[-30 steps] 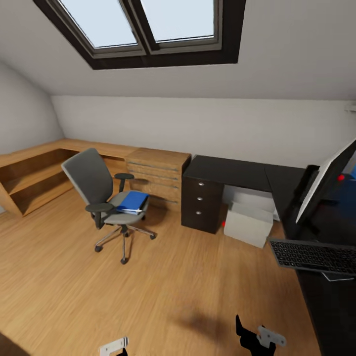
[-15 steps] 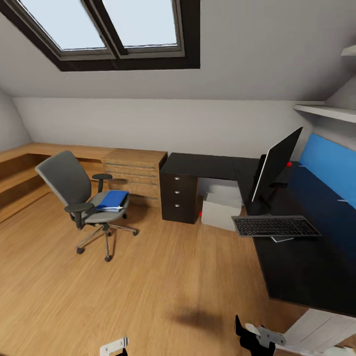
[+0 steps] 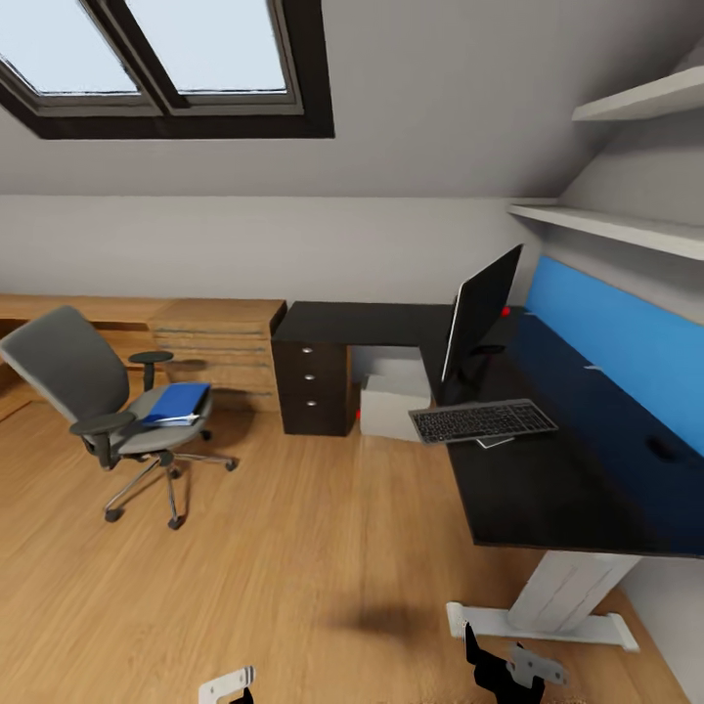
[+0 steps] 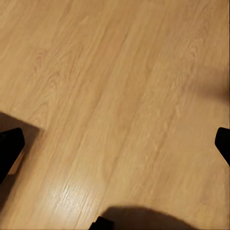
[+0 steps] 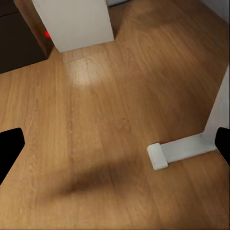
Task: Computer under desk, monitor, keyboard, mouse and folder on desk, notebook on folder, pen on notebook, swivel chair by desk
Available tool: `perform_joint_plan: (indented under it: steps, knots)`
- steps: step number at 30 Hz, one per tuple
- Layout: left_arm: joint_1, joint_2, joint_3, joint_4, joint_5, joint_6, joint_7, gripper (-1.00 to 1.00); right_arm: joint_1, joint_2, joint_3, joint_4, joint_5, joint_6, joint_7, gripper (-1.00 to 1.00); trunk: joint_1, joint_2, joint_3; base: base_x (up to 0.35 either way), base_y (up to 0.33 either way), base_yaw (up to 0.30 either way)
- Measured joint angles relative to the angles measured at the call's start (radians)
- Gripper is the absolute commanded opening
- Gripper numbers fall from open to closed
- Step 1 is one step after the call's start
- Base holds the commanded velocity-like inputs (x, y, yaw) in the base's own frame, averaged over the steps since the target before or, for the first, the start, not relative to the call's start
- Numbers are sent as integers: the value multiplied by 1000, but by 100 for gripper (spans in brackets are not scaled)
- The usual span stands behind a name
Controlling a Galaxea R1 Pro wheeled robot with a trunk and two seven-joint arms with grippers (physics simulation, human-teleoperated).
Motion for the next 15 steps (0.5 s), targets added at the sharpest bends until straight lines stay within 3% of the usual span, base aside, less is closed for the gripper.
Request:
perform_joint_plan:
  steps: [8, 15]
  knots:
    - [0, 0, -23, 49, -2, -104, 1, 100, 0, 0, 0, 0, 0, 0, 0, 100, 0, 0, 0, -53, -57, -278]
    - [1, 0, -51, 58, -2, -113, 3, 100, 0, 0, 0, 0, 0, 0, 1, 100, 0, 0, -5, -180, -247, -72]
